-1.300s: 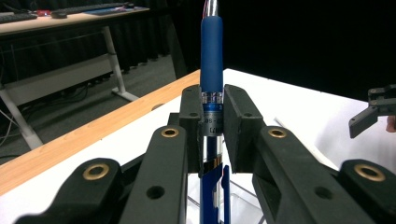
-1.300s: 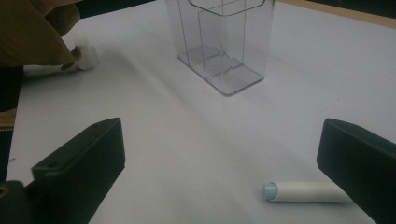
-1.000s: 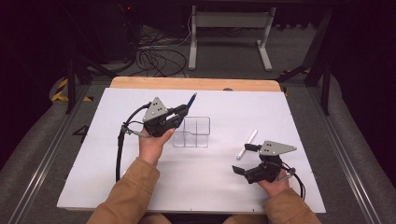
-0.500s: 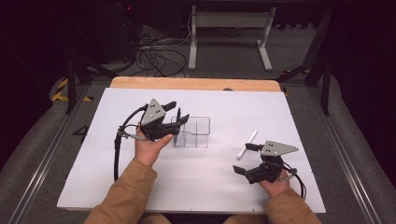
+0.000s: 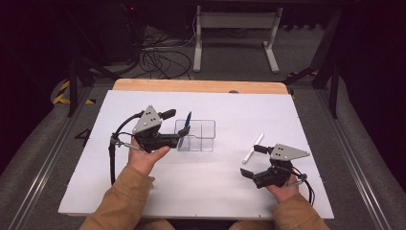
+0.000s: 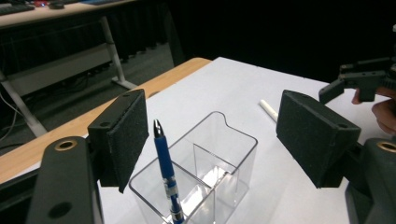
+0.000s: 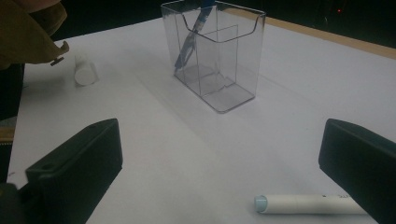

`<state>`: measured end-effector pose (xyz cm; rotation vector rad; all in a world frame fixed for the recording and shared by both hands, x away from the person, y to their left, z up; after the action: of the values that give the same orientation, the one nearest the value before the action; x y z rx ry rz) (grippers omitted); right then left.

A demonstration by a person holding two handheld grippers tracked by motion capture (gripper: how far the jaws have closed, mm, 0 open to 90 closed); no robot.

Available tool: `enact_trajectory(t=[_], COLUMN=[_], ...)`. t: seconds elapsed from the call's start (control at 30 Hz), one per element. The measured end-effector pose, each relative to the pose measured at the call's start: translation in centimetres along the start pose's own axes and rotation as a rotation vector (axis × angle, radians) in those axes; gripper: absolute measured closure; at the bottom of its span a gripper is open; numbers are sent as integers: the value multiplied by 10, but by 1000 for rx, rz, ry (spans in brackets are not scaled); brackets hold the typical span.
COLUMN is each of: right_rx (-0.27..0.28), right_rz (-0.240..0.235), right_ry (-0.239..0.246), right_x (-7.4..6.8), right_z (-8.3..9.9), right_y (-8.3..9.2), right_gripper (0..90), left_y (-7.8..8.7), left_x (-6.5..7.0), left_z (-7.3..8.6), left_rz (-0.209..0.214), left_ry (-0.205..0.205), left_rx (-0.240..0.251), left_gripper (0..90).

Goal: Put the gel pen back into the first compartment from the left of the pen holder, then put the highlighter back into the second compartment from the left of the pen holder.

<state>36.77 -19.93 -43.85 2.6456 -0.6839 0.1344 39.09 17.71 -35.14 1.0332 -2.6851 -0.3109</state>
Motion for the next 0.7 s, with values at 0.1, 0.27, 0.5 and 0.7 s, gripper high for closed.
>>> enact_trajectory(t=[0.1, 0.27, 0.5, 0.7], right_rx=[-1, 10, 24, 49], right_rz=[-1, 2, 33, 68], right_ry=[3, 8, -3, -37], right_x=[0, -1, 0, 2], right_z=[0, -2, -4, -8], right_y=[0, 3, 5, 7], right_gripper=[0, 1, 3, 8], left_y=[1, 7, 17, 32], left_x=[1, 2, 9, 7], left_z=[0, 0, 12, 29], left_rz=[14, 58, 98, 126], left_ry=[11, 38, 25, 27], left_rx=[-6, -31, -66, -77], left_gripper=[244, 224, 211, 201])
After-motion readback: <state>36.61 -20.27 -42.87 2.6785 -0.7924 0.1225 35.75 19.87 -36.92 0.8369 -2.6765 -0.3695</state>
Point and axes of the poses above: each handheld gripper's, and its own axes: y roughly backward along the jaws, z roughly out of its underside, x roughly to its right, the point moved 1 cm from there along -y, roughly forward along the jaws, and after that the axes turned 14 degrees about y, right-handed, at the moved point
